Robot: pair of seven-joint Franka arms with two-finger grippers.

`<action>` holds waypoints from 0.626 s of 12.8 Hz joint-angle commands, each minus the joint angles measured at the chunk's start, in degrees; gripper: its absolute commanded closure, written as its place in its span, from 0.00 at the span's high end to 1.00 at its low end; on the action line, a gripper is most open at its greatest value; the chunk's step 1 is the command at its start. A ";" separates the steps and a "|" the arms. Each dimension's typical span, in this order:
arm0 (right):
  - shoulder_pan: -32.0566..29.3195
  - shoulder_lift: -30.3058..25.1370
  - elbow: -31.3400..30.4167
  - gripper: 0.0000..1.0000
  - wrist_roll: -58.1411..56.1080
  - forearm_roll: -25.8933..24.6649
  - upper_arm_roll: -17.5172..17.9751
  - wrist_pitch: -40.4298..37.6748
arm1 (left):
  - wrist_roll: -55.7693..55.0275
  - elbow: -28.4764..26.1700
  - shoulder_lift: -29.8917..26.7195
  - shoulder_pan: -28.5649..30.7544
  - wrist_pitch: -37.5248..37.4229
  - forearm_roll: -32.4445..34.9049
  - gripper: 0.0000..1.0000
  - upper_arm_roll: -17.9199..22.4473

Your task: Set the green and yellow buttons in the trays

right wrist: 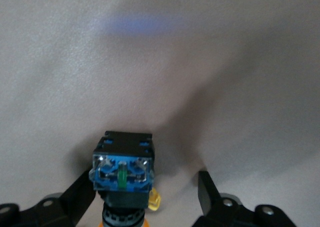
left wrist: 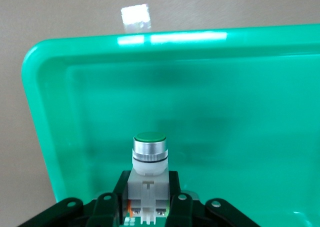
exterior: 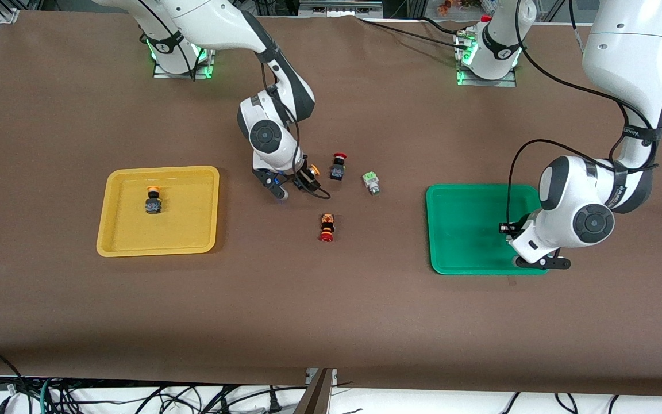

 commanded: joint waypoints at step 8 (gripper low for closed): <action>-0.42 -4.57 1.39 0.08 -40.74 -6.77 -22.62 -21.12 | -8.91 2.17 -4.29 -1.71 -3.30 -8.28 1.00 -4.82</action>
